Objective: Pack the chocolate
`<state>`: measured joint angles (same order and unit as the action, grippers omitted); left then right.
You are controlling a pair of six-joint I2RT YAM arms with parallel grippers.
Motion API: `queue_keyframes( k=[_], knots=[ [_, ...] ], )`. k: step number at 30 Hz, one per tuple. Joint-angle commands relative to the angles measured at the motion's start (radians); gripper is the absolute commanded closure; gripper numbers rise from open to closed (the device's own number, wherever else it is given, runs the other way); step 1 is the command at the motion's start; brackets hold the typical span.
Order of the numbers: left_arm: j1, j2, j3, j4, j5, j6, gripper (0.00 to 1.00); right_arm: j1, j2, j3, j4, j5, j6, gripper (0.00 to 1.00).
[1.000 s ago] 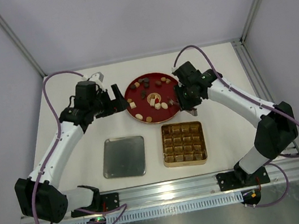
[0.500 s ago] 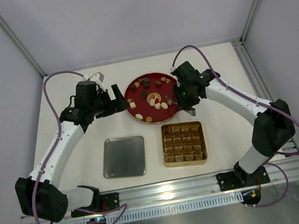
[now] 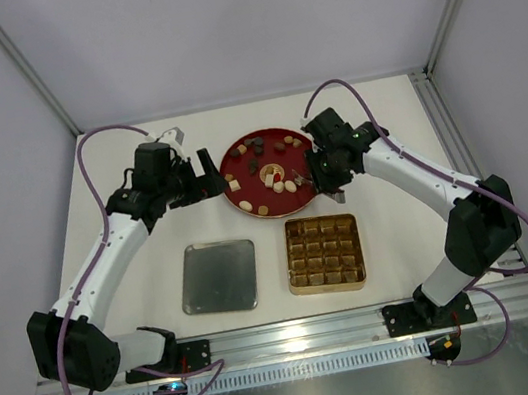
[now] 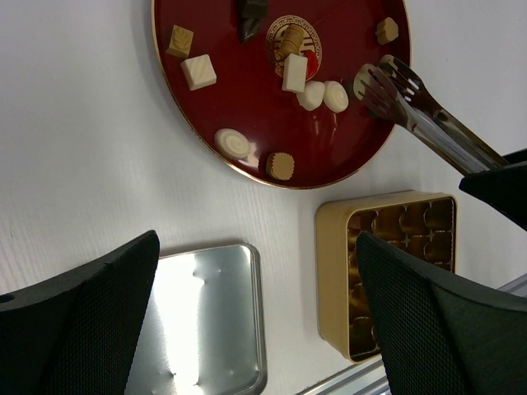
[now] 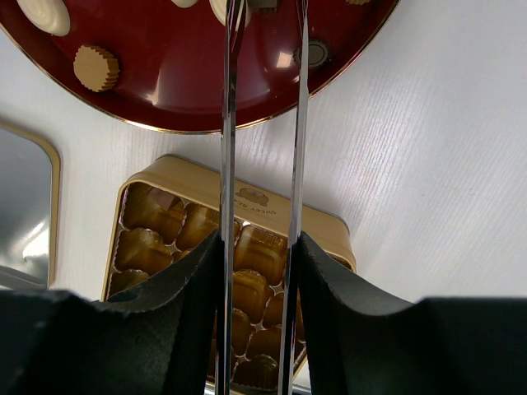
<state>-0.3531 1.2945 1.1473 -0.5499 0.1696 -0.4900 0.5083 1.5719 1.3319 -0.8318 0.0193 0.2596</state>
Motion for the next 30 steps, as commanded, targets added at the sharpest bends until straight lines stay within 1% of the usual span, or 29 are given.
queue_keyframes(
  k=[1,10,17,21,22,30],
  knots=[
    [0.005,0.002,0.002,0.031,0.018,0.002,0.00,-0.002,-0.026,0.039,0.028,-0.007,-0.005,0.58],
    [0.005,0.002,0.002,0.033,0.016,0.005,0.00,-0.002,-0.006,0.032,0.036,-0.007,-0.003,0.58],
    [0.003,0.005,0.002,0.033,0.016,0.005,0.00,-0.002,0.011,0.032,0.040,-0.007,-0.003,0.61],
    [0.005,0.005,0.002,0.033,0.018,0.005,0.00,-0.002,0.014,0.033,0.042,-0.007,-0.005,0.61],
    [0.005,0.006,0.002,0.033,0.018,0.004,0.00,-0.002,0.019,0.032,0.040,-0.039,-0.003,0.61],
    [0.005,0.008,0.002,0.031,0.018,0.002,0.00,-0.001,0.030,0.032,0.039,-0.032,-0.002,0.61]
  ],
)
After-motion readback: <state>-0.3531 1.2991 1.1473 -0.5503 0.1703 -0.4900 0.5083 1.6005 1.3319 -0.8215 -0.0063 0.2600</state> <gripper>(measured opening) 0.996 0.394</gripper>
